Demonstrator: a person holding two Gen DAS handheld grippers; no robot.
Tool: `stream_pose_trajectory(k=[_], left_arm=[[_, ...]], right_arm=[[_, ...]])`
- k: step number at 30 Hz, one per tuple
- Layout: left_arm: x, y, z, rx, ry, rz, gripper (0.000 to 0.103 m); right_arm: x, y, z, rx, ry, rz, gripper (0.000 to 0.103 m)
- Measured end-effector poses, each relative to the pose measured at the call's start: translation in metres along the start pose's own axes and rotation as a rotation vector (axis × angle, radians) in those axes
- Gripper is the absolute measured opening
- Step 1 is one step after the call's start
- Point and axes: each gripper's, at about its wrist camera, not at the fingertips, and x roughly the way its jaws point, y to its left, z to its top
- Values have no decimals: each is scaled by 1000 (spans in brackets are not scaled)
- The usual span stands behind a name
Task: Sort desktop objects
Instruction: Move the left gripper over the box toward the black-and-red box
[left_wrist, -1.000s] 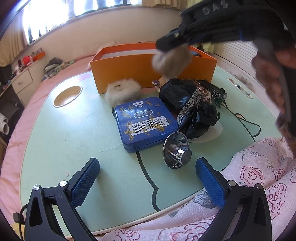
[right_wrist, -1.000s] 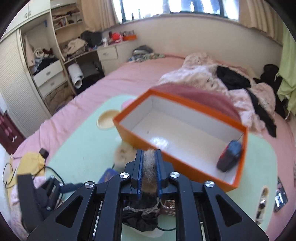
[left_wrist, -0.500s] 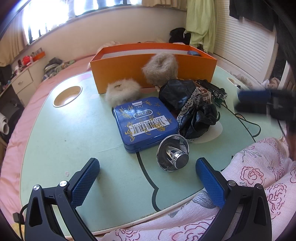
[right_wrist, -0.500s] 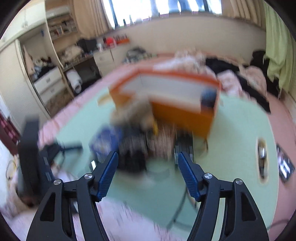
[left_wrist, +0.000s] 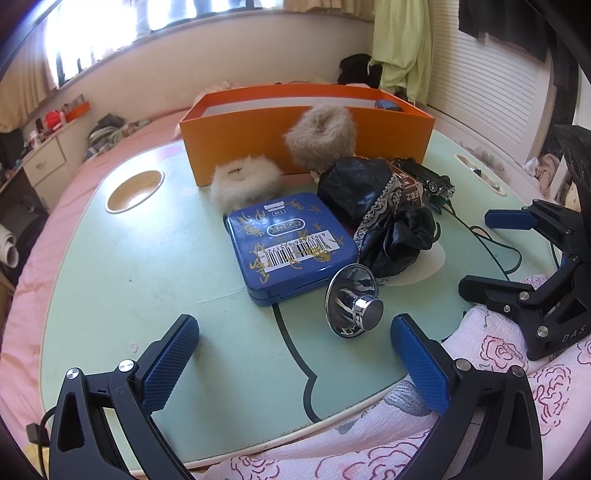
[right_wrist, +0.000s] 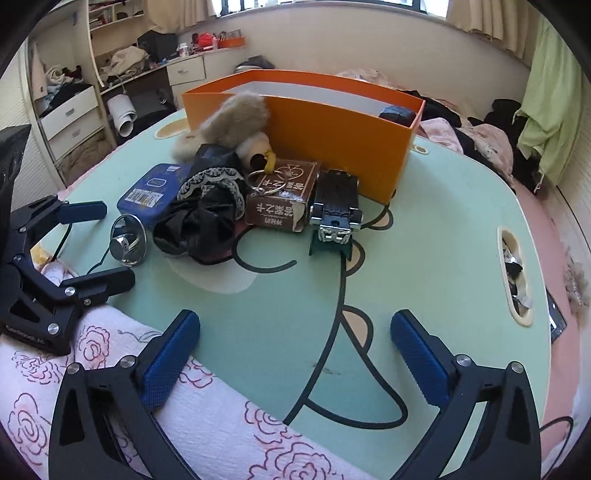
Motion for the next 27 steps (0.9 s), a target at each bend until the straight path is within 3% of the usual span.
stream_pose_trajectory(k=[14,18,22,27], left_arm=[[-1,4,0,-8,-7,0,103],[-18,4,6,-11,-76,9,99],[-43,0,34,0,-114,-14,93],[-60,-10,98,5,-110,-122,91]], right_arm=[[0,-1,-5,2,-4,0,103],[-2,1,-5,1,-7,1,103],[-3,1,-5,1,-8,1,103],[-4,0,-5,0,-13,5,103]])
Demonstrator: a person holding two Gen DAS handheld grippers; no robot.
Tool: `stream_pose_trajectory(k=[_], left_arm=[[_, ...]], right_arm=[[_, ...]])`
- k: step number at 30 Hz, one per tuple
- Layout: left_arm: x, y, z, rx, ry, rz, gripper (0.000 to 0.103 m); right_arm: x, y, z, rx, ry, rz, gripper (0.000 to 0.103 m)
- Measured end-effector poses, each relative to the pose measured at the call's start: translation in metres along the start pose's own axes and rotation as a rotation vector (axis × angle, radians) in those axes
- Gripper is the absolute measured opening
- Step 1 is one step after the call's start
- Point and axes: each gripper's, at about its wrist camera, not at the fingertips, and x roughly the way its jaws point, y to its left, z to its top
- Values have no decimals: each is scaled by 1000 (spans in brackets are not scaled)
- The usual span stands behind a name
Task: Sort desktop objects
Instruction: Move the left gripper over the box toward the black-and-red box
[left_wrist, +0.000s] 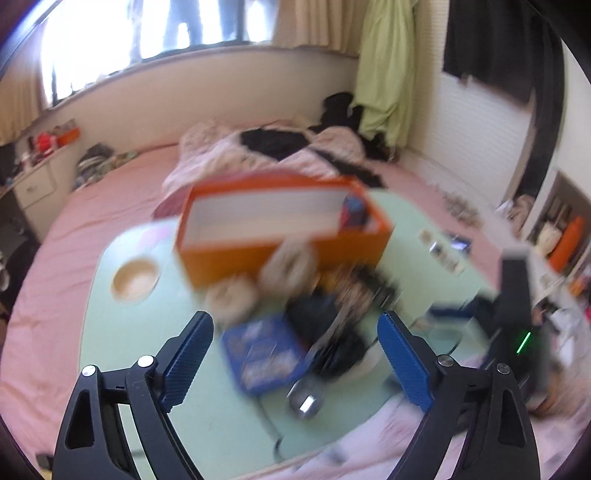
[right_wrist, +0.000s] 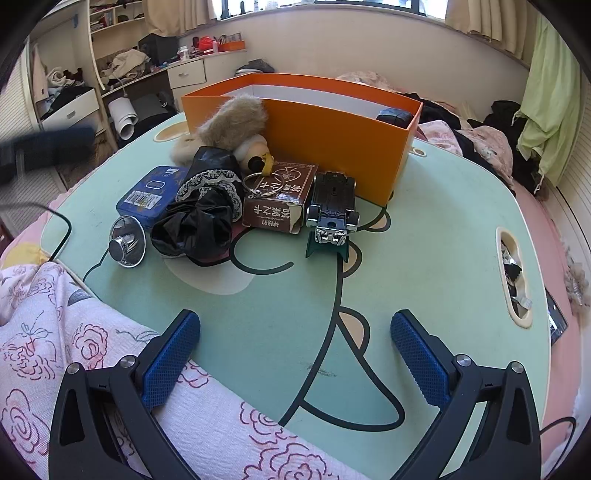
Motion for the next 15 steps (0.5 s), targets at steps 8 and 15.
stream_pose_trajectory(k=[8,15], left_arm=[[107,-27,103,-59,228,-91,65],[182,-37,116,-161,363,-125,59]], right_arm=[[1,-1,0,0,-6,3,103],[1,-3,-1,-1,-13,8,103]])
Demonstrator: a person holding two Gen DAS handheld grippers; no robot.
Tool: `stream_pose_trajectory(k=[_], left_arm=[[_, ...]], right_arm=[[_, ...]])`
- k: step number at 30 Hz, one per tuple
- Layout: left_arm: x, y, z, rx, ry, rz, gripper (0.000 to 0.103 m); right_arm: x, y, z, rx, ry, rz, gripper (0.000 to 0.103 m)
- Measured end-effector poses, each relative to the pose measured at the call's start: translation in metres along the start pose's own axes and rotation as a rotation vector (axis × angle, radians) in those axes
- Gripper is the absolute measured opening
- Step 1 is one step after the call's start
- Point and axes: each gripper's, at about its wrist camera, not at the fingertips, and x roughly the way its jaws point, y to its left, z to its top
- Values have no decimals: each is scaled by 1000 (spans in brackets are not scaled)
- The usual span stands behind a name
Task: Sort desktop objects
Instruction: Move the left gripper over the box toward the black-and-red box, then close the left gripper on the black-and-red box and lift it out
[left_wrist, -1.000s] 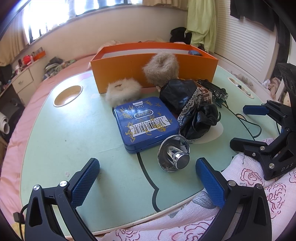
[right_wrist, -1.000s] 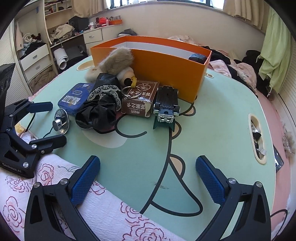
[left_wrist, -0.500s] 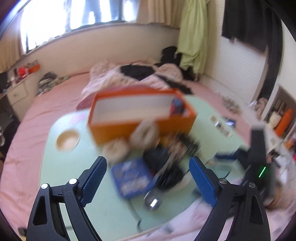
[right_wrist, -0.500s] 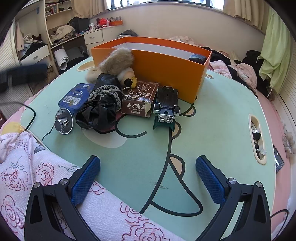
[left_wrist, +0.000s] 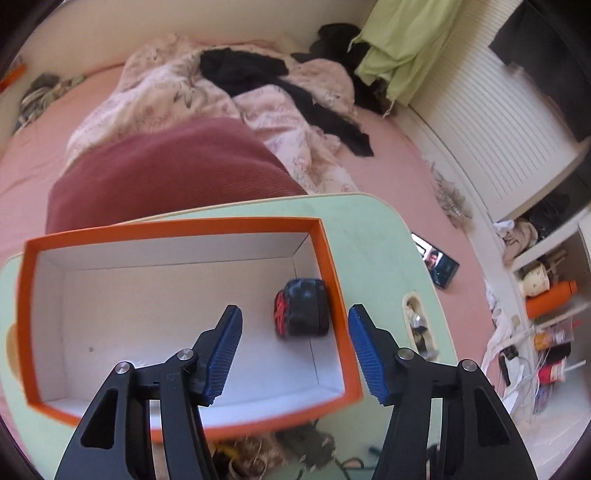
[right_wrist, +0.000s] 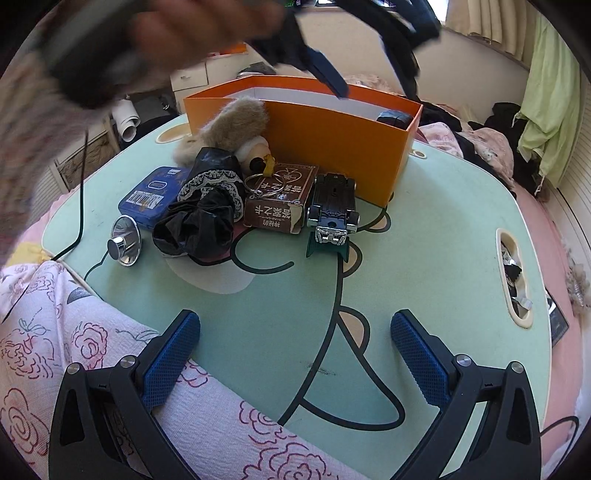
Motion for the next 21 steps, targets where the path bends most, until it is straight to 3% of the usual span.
stream_pose_trajectory(k=[4,7,15,19,21], left_arm=[[4,0,0,-14,-3,-20,59],[5,2,3,6,-14,37,54],[5,16,8,-26,-13,34,53],[4,10,9,-62,-19,-56,53],[5,2,8,-39,-12,-43,53]], right_arm=[[1,0,1,0,-4,2,103],[1,0,2,0,-4,2,103],[2,-1,2,0,-5,1,103],[2,-1,2,0,-5,1,103],[2,-1,2,0,-5,1,103]])
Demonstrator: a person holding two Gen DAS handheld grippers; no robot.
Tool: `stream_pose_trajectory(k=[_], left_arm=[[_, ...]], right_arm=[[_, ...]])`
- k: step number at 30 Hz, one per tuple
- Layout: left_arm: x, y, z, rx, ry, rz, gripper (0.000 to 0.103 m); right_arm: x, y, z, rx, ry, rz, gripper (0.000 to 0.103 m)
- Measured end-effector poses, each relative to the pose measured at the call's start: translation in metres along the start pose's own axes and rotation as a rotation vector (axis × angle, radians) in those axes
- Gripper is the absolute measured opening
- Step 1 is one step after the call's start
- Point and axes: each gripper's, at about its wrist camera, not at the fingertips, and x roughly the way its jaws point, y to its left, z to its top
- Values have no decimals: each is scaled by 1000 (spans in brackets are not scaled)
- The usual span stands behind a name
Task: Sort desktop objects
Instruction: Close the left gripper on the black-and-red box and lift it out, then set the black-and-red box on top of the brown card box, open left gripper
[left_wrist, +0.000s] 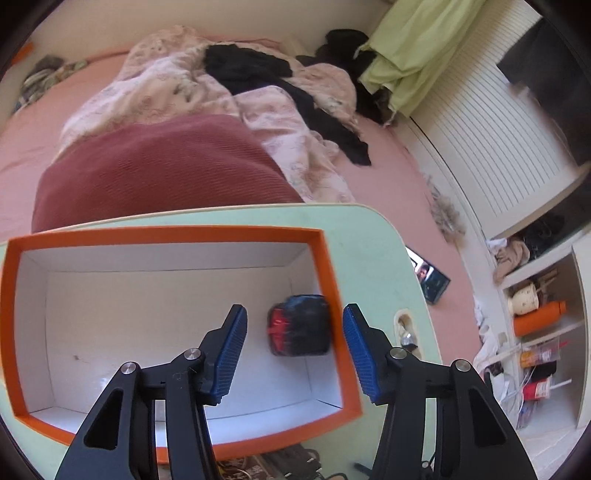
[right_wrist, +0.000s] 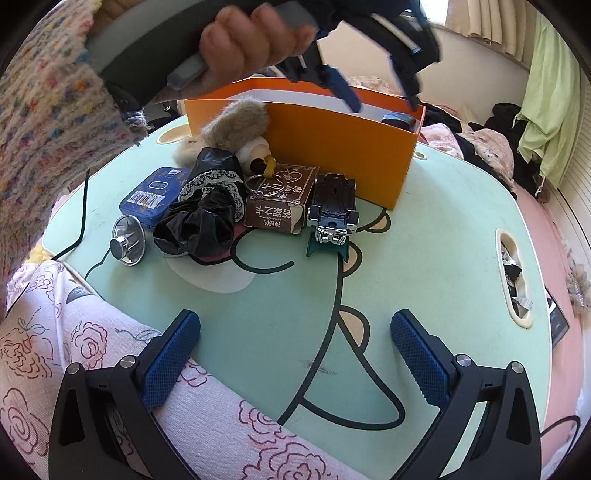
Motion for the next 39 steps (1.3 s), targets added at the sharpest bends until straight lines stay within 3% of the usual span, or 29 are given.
stream_pose_trajectory(k=[4,13,17,19,21,22,28,34,36,39], left_arm=[[2,-4,1,16,0,56,54],[7,4,-2,-8,14,25,52],[14,-5,0,44,22,103,52],[25,-6,-2,77,52,161,37],[36,-5,-5,96,83,175,31],[38,-3,-6,95,87,166,26],[28,-3,-10,121,10,134,26],[-37,-1,-20,91,-152,6,26],[-68,-1,-33,99,-196,-57,26],[-97,-3,-62,146,-230,-91,26]], right_arm=[[0,0,0,1,0,0,103],[0,0,0,1,0,-1,103],[0,0,0,-1,3,-3,103],[0,0,0,0,3,-3,103],[1,0,0,0,2,-3,103],[1,0,0,0,2,-2,103],[1,-2,1,-1,0,-2,103],[-1,-2,0,-1,0,-2,103],[-1,-2,0,-1,0,-1,103],[-2,-3,0,-2,0,0,103]])
